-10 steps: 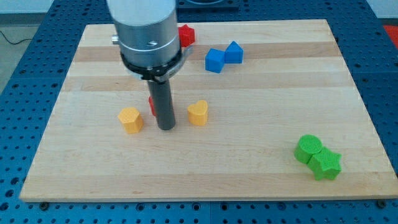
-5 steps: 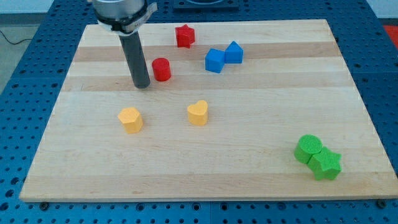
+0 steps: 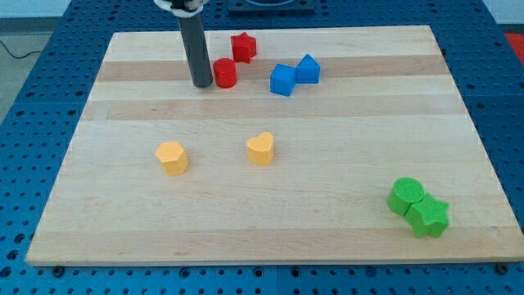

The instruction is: Move the red circle to the left of red star

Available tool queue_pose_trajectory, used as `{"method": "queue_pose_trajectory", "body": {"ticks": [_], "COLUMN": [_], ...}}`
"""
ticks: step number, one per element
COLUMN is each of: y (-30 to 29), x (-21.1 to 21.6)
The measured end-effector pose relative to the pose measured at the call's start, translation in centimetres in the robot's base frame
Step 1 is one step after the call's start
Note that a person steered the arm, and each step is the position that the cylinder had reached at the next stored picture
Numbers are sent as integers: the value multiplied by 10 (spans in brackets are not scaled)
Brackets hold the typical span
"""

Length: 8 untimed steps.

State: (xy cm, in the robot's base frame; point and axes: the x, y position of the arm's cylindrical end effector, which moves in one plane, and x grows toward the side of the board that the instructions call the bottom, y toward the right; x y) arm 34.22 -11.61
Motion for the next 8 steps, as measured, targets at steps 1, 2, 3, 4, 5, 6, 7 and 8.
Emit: {"method": "queue_pose_trajectory", "body": {"ticks": [1,2,3,4,5,6,7,8], "y": [10,29,29,29,29,29,51,75], "x": [23,10,-21,-49,-58,-38,-29,-39]}}
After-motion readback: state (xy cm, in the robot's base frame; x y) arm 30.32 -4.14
